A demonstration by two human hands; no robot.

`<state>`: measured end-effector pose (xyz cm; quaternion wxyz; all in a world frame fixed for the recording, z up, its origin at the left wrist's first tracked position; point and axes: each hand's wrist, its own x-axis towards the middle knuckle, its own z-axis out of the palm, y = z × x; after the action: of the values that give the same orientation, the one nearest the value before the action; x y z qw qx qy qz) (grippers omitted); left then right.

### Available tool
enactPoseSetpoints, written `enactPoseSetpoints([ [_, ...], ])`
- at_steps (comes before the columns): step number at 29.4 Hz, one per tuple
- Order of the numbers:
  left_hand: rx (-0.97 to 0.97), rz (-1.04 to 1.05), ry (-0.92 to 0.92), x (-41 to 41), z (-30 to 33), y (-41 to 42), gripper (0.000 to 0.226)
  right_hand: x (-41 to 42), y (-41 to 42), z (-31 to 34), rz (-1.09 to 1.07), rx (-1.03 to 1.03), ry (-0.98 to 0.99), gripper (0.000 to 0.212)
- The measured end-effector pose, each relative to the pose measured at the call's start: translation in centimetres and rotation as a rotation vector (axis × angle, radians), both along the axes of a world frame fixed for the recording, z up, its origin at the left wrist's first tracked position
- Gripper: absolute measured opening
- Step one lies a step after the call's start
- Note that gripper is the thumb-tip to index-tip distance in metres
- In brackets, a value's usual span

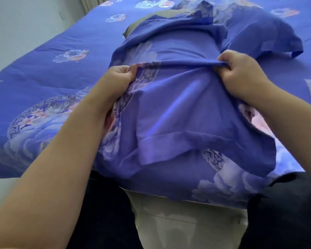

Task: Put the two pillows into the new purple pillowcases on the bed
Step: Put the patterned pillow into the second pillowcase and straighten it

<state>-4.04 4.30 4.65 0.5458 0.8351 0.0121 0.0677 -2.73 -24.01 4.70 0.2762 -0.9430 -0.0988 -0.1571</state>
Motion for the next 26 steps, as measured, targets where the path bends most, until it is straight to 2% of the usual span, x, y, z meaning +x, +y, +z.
enactPoseSetpoints([
  [2, 0.108, -0.004, 0.108, 0.6, -0.8, -0.6, 0.041, 1.2, -0.7, -0.6, 0.034, 0.224, 0.223, 0.031],
  [4, 0.174, -0.030, 0.141, 0.5, -1.6, -0.9, 0.050, 1.5, -1.6, -1.3, 0.060, 0.316, 0.368, 0.036],
  [9, 0.052, -0.227, 0.347, -1.6, -1.1, 2.0, 0.060, 0.3, -4.1, -1.0, 0.192, 0.292, 0.665, 0.008],
  [11, 0.134, -0.246, 0.417, -2.7, -0.8, 3.5, 0.060, -0.8, -5.3, -0.7, 0.200, 0.202, 0.771, 0.009],
  [13, 0.339, -0.169, 0.476, -3.8, -0.9, 4.4, 0.049, -1.5, -5.9, -0.6, 0.147, 0.043, 0.824, 0.007],
  [15, 0.453, -0.132, 0.558, -4.9, -1.3, 4.9, 0.025, -2.0, -5.8, -0.4, 0.088, -0.102, 0.853, 0.012],
  [18, 0.460, -0.120, 0.660, -6.6, -1.3, 5.0, 0.020, -2.8, -5.2, 0.1, 0.064, -0.190, 0.891, 0.017],
  [21, 0.430, -0.145, 0.674, -7.4, -1.4, 5.8, 0.018, -3.5, -5.0, 0.4, 0.063, -0.198, 0.911, 0.014],
  [24, 0.417, -0.057, 0.550, -7.6, -2.5, 5.7, 0.023, -4.2, -5.3, 0.5, -0.007, -0.246, 0.894, 0.019],
  [26, 0.270, 0.071, 0.412, -7.3, -3.4, 4.8, 0.028, -4.4, -5.0, 0.4, -0.096, -0.349, 0.831, 0.026],
])
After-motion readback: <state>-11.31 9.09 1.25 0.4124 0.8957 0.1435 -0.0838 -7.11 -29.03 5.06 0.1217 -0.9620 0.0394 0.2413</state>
